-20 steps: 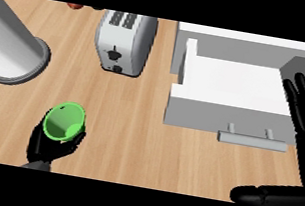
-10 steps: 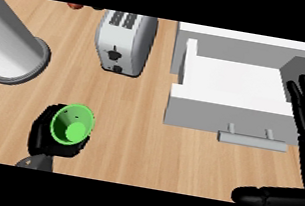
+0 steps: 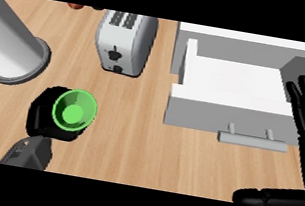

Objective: Pick up the cup, place it into the drawer and close the drawer

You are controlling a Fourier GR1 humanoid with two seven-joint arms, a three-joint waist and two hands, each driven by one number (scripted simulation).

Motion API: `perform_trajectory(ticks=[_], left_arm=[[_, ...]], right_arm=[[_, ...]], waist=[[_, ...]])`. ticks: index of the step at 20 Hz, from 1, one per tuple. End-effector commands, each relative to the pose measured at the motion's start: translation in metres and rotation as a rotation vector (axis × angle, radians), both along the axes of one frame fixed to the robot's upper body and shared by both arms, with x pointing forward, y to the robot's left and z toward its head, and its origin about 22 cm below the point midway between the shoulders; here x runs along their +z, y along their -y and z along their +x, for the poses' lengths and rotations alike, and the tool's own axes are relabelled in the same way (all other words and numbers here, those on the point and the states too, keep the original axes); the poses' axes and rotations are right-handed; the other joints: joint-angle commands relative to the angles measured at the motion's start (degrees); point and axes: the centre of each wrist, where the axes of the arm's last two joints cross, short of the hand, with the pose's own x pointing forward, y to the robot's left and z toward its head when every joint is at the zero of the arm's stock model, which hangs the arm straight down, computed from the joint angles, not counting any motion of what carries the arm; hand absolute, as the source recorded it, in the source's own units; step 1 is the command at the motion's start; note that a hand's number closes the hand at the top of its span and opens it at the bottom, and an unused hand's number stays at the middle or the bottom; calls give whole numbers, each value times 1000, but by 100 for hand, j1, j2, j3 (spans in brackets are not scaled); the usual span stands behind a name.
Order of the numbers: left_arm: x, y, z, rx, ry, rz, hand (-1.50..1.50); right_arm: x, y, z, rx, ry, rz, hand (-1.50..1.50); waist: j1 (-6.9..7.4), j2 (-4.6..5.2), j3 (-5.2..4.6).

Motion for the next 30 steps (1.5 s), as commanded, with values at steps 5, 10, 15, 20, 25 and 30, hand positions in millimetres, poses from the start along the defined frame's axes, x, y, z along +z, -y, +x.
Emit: perform_trajectory(ticks=[5, 10, 15, 20, 25, 30], left_arm=[[65, 1, 31, -195, 126, 35, 150], [101, 45, 29, -269, 156, 25, 150], [160, 80, 39, -298, 158, 2, 150], [214, 105, 60, -282, 191, 14, 150], [246, 130, 89, -301, 177, 63, 150], [279, 161, 96, -278, 197, 117, 150]], right_arm=[[-6, 15, 2, -8, -9, -15, -150], [5, 7, 3, 0, -21, 1, -150], [-12, 12, -1, -12, -22, -6, -150], [-2, 19, -2, -31, -5, -14, -150], [-2, 8, 15, -5, 12, -9, -150], [5, 11, 3, -27, -16, -20, -150]], waist=[[41, -20, 8], [45, -18, 5], [25, -12, 5], [-8, -3, 3], [-19, 10, 2], [-34, 1, 2]])
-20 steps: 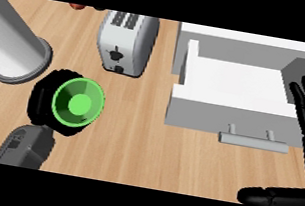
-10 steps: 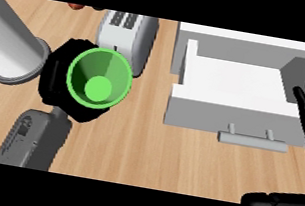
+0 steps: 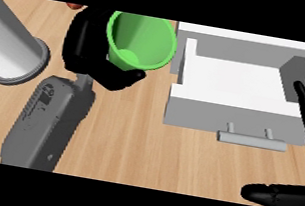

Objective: Pick up the cup, place it into the drawer and close the drawer

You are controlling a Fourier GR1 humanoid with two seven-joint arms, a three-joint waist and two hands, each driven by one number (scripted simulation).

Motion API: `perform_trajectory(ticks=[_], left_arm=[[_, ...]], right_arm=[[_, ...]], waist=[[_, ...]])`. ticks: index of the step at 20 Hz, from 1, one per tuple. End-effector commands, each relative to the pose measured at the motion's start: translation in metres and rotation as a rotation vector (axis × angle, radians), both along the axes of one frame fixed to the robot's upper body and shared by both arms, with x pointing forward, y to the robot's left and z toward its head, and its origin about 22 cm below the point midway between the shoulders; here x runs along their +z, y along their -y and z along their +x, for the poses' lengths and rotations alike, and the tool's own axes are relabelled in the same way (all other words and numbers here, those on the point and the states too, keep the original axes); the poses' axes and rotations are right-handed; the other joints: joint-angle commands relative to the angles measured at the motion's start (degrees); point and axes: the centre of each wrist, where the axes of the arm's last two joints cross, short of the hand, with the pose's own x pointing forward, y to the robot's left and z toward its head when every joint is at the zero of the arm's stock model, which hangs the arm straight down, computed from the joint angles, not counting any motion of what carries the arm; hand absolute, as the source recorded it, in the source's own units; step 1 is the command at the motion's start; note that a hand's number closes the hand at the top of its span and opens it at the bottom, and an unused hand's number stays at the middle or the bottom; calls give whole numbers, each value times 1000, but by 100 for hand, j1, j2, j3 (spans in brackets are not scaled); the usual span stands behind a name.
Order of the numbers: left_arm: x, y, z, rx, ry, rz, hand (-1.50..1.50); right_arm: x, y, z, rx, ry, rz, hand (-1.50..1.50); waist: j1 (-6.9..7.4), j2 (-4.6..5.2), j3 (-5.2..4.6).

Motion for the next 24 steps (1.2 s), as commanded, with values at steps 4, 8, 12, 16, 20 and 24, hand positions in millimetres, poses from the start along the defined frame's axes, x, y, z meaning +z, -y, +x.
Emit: perform_trajectory(ticks=[4, 8, 12, 16, 20, 24], left_arm=[[39, 27, 33, 14, -19, 59, 150], [50, 51, 36, 9, -32, 84, 150], [47, 75, 39, -9, -61, 127, 150], [37, 84, 58, 19, -77, 164, 150], [49, 103, 58, 21, -118, 159, 150], [19, 104, 64, 40, -106, 193, 150]], right_arm=[[-9, -2, -5, -3, -12, 20, -150], [-6, 8, -11, -1, -3, -11, -150], [-13, 10, -6, 5, -7, -3, -150], [-26, -1, -6, 8, 3, -2, -150], [-17, -1, -5, 15, -9, 6, -150], [-13, -4, 3, 21, -1, 1, -150]], waist=[[-32, 9, 0], [-41, 5, 0], [-57, 7, 0], [-108, 28, 1], [-118, 15, 0], [-157, 33, 0]])
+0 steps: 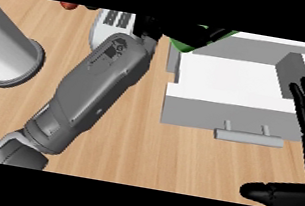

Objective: Pick up the cup, place it into the drawer and close the drawer

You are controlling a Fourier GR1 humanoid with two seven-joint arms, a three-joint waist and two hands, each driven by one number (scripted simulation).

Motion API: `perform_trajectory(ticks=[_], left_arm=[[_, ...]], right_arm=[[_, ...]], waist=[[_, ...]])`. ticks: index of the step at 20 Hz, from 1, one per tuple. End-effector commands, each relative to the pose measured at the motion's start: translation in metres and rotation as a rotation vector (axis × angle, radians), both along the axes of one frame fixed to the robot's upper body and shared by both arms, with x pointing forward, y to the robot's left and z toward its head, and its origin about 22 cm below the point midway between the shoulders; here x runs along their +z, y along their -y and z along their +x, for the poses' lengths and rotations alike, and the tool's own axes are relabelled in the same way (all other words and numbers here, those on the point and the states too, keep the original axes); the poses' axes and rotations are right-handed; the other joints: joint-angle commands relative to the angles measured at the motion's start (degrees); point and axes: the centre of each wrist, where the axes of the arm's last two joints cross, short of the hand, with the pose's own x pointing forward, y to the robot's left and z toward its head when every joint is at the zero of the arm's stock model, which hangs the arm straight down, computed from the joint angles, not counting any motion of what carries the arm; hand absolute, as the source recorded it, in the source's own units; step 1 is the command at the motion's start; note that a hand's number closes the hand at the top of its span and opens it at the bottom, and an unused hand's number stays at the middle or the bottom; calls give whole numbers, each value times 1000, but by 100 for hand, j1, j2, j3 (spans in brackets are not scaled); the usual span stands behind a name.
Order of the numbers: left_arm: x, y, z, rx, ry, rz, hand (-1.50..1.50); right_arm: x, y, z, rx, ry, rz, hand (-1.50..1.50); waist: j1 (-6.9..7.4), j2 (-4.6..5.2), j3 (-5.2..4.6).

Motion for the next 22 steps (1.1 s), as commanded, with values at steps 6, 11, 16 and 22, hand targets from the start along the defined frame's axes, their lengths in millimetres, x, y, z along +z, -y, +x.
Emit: perform_trajectory(ticks=[6, 11, 16, 22], left_arm=[[-2, 21, 12, 32, -55, 64, 150], [-24, 23, 10, 38, -74, 145, 150], [-25, 30, 7, 4, -85, 182, 150], [-32, 28, 11, 81, -81, 315, 150]], right_arm=[[-10, 15, 0, 10, 13, -2, -150], [11, -21, 15, 42, 27, 18, -150], [-2, -11, 16, 45, 28, 3, -150], [3, -19, 10, 98, 38, -3, -150]], waist=[[-151, 37, 5], [-261, 69, 1], [-291, 75, 5], [-549, 134, 10]])
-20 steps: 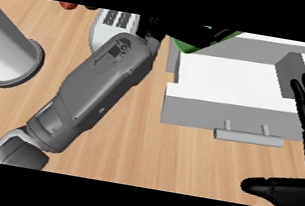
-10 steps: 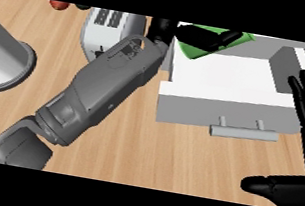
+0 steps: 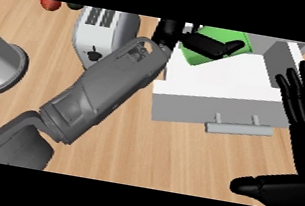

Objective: Pick up the cup, place it into the drawer and close the drawer

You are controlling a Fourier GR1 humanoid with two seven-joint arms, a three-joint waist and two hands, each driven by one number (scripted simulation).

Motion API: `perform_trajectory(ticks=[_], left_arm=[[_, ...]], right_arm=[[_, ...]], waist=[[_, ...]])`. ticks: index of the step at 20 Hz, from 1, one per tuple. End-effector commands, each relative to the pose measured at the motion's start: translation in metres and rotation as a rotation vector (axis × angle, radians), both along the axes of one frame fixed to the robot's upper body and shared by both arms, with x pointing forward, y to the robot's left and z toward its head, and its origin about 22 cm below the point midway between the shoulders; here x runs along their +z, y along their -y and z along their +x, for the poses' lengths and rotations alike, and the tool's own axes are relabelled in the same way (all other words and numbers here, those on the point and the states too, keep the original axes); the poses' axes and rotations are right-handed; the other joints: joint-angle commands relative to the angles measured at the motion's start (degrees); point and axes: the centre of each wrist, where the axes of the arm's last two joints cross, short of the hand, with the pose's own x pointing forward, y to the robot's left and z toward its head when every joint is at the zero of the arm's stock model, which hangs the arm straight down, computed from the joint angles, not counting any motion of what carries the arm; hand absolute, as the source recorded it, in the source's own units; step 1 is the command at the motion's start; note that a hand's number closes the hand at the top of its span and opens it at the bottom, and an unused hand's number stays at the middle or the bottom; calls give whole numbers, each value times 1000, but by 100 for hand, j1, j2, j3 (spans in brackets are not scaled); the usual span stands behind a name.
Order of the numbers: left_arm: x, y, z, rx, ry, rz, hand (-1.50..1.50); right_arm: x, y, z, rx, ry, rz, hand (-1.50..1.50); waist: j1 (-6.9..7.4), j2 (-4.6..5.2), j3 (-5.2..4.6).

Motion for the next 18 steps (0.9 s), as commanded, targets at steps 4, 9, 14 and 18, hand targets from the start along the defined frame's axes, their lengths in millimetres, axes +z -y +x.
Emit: perform_trajectory(ticks=[4, 9, 14, 18], left_arm=[[-19, -1, -4, 26, -17, 79, -150], [-6, 5, -4, -14, -9, -1, -150], [21, 18, -9, -69, 41, -148, -150], [10, 13, -12, -111, 61, -254, -150]], right_arm=[[6, -4, -6, 18, 0, 11, -150], [4, -1, 4, 29, 19, 61, -150], [6, 11, -2, 48, -12, 58, -150], [9, 17, -6, 53, -29, 83, -150]], waist=[[-85, 5, -3], [-33, 22, -3], [177, -58, -6], [308, -87, -9]])
